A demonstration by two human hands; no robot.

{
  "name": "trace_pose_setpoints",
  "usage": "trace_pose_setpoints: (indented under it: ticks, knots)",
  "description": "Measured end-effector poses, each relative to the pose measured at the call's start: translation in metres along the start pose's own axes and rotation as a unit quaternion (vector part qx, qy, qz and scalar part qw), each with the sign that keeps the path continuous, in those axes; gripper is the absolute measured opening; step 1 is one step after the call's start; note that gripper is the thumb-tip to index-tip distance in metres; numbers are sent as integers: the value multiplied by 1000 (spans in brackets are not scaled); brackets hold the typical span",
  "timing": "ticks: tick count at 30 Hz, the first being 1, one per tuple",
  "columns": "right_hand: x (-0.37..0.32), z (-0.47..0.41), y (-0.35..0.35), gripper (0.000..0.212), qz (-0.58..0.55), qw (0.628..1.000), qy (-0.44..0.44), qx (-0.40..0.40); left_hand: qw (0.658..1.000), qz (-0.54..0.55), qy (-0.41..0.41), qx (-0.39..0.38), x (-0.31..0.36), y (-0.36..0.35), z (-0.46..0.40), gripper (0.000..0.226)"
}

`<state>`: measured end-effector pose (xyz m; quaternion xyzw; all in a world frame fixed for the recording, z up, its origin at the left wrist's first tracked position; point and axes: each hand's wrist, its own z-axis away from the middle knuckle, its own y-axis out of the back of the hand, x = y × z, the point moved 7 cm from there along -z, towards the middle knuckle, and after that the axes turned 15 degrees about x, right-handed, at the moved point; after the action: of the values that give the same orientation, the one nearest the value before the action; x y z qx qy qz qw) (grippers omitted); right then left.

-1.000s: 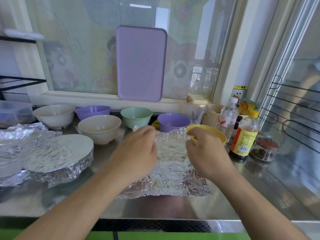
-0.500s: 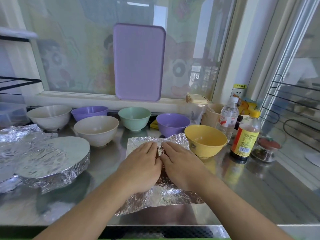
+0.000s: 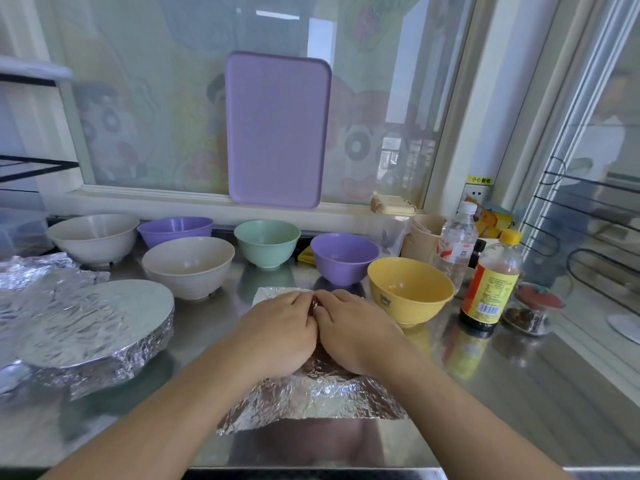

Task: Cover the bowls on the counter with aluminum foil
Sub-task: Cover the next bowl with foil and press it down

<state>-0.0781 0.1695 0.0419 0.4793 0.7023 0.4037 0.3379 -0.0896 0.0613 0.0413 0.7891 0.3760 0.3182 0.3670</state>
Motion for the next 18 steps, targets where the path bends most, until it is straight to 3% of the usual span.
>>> trace_pose_setpoints:
  ticks: [2, 4, 7, 11, 12, 16, 18]
  knots:
    - [10, -3, -14, 67, 8, 1000, -7, -23, 999, 18, 37, 4, 3, -2, -2, 44]
    - [11, -3, -17, 60, 12, 1000, 9, 1, 999, 13, 35, 39, 7, 0, 2, 51]
    - [9, -3, -12, 66, 8, 999, 43, 33, 997, 17, 41, 57, 5, 0, 8, 64]
    - [8, 9, -1, 44, 7, 999, 9, 38, 992, -78, -91, 37, 9, -10, 7, 55]
    - [9, 15, 0, 48, 6, 999, 0, 40, 990, -85, -104, 31, 9, -12, 9, 55]
    - [3, 39, 9, 107, 45, 998, 27, 42, 986, -135, -98, -9, 10, -9, 12, 23]
    - [6, 43, 5, 117, 44, 999, 4, 8, 987, -133, -92, 3, 12, 0, 12, 15]
